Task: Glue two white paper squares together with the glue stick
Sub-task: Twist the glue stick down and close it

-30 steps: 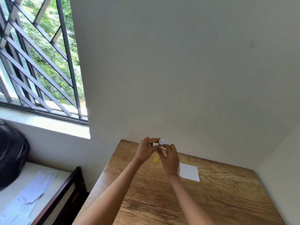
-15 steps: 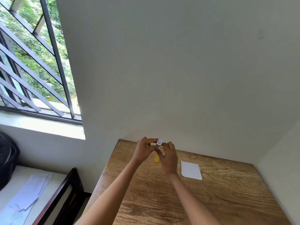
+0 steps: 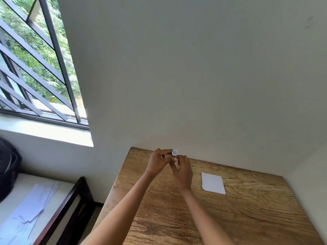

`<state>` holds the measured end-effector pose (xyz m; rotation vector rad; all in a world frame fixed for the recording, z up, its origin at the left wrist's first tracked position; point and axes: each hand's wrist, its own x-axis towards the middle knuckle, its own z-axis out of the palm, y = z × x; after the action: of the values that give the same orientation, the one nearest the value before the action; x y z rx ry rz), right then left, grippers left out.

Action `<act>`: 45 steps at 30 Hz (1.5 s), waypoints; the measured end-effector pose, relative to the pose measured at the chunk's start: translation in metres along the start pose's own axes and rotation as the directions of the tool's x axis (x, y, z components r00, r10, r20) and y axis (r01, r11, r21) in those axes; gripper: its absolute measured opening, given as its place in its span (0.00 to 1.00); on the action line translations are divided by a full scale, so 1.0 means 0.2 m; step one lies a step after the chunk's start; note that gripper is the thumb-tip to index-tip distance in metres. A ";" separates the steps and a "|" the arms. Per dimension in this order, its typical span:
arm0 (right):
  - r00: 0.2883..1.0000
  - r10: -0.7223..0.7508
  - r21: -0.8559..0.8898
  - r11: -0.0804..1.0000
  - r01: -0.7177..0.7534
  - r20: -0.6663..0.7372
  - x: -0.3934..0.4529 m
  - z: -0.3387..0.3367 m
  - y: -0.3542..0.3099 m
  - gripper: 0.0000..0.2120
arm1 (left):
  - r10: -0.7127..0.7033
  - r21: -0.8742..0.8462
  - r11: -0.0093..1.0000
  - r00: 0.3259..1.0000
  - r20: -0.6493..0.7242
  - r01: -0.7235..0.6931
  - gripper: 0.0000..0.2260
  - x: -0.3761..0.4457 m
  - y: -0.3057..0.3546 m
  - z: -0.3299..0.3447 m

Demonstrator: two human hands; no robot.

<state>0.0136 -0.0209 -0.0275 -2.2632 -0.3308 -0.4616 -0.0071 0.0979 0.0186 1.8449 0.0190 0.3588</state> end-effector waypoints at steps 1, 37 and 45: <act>1.000 -0.004 0.002 1.000 0.004 0.020 0.00 0.00 0.00 0.08 | -0.006 0.002 1.000 1.000 -0.005 0.006 0.14 0.00 -0.01 0.00; 0.921 0.182 0.544 0.761 -0.353 0.344 0.12 -0.09 0.09 0.11 | -0.144 -0.018 0.989 0.988 0.061 0.145 0.08 -0.01 -0.30 0.11; 0.958 0.094 0.365 0.911 -0.192 0.269 0.14 -0.08 0.08 0.10 | -0.137 0.047 0.990 0.990 0.023 0.136 0.06 -0.01 -0.27 0.13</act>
<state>0.0409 -0.0409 -0.0156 -1.9346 -0.3429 -0.0260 0.0058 0.0888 -0.0386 1.8814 0.1364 0.2404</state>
